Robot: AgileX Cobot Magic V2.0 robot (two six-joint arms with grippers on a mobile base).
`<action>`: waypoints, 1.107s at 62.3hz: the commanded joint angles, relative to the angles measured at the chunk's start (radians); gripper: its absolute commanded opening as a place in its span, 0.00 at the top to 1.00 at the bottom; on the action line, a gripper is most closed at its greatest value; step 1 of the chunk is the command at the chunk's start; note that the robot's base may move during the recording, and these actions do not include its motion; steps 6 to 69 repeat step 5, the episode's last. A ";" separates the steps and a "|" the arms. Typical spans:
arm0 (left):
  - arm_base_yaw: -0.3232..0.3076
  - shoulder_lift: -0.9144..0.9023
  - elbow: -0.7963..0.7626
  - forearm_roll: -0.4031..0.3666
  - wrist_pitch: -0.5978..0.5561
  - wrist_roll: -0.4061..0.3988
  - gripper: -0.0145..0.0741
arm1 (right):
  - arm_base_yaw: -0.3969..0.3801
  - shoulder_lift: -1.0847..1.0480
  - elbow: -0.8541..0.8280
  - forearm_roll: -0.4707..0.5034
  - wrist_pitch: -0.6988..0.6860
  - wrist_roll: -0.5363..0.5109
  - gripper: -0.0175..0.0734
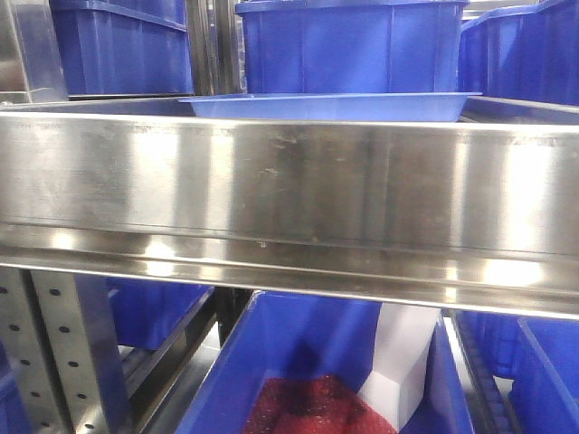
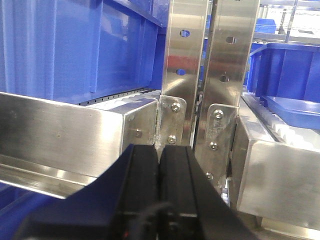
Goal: Grab blue tray and place on right shelf
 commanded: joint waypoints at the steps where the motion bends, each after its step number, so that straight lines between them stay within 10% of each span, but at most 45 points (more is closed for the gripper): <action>1: 0.002 -0.015 0.031 -0.007 -0.088 0.000 0.89 | -0.005 -0.019 -0.020 0.002 -0.073 -0.009 0.74; 69: 0.002 -0.015 0.031 -0.007 -0.088 0.000 0.89 | -0.005 -0.019 -0.020 0.002 -0.073 -0.009 0.74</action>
